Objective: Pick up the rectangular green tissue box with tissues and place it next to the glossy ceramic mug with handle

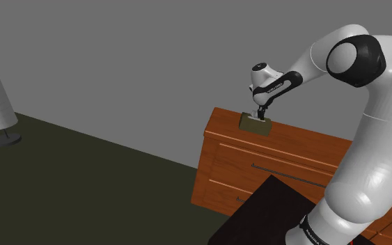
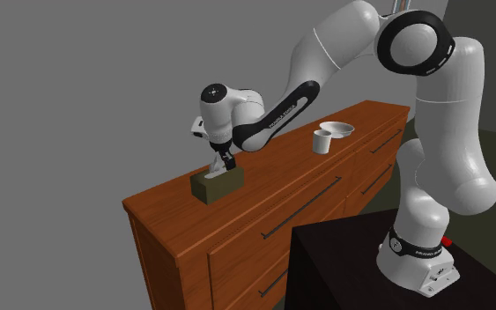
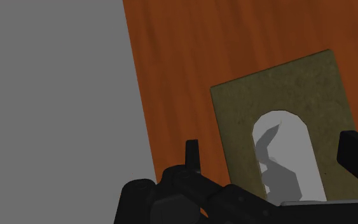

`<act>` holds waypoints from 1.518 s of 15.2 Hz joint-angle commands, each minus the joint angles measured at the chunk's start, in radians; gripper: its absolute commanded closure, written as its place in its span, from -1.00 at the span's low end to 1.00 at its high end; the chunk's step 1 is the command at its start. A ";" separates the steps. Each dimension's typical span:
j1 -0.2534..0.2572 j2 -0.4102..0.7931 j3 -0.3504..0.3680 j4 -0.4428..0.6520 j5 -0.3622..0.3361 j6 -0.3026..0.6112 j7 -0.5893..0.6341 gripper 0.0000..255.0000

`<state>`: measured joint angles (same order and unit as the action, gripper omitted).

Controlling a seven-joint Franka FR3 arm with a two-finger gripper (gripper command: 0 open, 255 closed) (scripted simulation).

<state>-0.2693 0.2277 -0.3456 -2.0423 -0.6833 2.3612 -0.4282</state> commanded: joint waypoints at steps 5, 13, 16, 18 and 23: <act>0.000 0.000 0.000 0.000 0.000 0.000 0.000 1.00; 0.002 -0.023 0.002 0.011 0.010 -0.030 -0.021 1.00; 0.004 -0.045 0.005 0.024 0.020 -0.061 -0.042 1.00; 0.005 -0.059 0.006 0.034 0.026 -0.081 -0.056 1.00; 0.009 -0.090 0.010 0.062 0.042 -0.133 -0.090 1.00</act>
<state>-0.2615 0.1456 -0.3368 -1.9876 -0.6452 2.2409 -0.5097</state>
